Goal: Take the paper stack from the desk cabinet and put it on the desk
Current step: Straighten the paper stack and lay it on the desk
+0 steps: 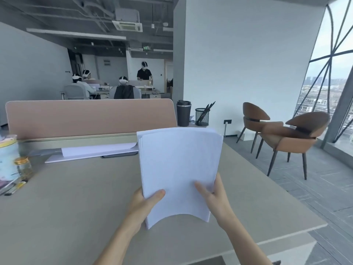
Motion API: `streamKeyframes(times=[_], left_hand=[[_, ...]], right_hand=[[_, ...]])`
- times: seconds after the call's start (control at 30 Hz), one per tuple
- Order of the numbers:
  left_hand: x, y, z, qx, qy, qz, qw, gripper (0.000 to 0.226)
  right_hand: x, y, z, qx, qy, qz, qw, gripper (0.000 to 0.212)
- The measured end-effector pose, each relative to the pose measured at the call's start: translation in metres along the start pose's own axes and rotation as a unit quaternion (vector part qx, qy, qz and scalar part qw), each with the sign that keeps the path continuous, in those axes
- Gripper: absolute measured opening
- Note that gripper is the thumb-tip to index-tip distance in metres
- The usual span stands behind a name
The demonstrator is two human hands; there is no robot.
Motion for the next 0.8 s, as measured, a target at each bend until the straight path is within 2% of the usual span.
streamKeyframes(times=[0.17, 0.27, 0.33, 0.47, 0.8], left_hand=[[-0.001, -0.002, 0.049, 0.054, -0.049, -0.005, 0.997, 0.041], [0.0, -0.001, 0.052, 0.06, -0.061, 0.022, 0.996, 0.036], [0.003, -0.002, 0.043, 0.056, -0.076, 0.033, 0.995, 0.026], [0.006, 0.003, 0.038, 0.054, -0.086, 0.045, 0.994, 0.008], [0.001, 0.009, 0.003, 0.032, -0.074, 0.057, 0.995, 0.009]], right_hand=[[-0.004, 0.029, -0.057, -0.058, 0.037, 0.014, 0.998, 0.036], [-0.005, 0.041, -0.074, -0.086, 0.047, 0.027, 0.995, 0.022], [-0.003, 0.044, -0.069, -0.087, 0.045, 0.041, 0.994, 0.021], [0.001, 0.048, -0.056, -0.079, 0.045, 0.064, 0.994, 0.031], [0.0, 0.04, -0.018, -0.041, -0.003, 0.089, 0.995, 0.028]])
Point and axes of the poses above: each hand's wrist, its own y-axis towards the middle knuckle, its own x-axis out of the palm, z = x × y, the point moved 9 cm from there along y, towards the middle knuckle, and after that the axes turned 7 degrees about -x, right-handed, at the moved point
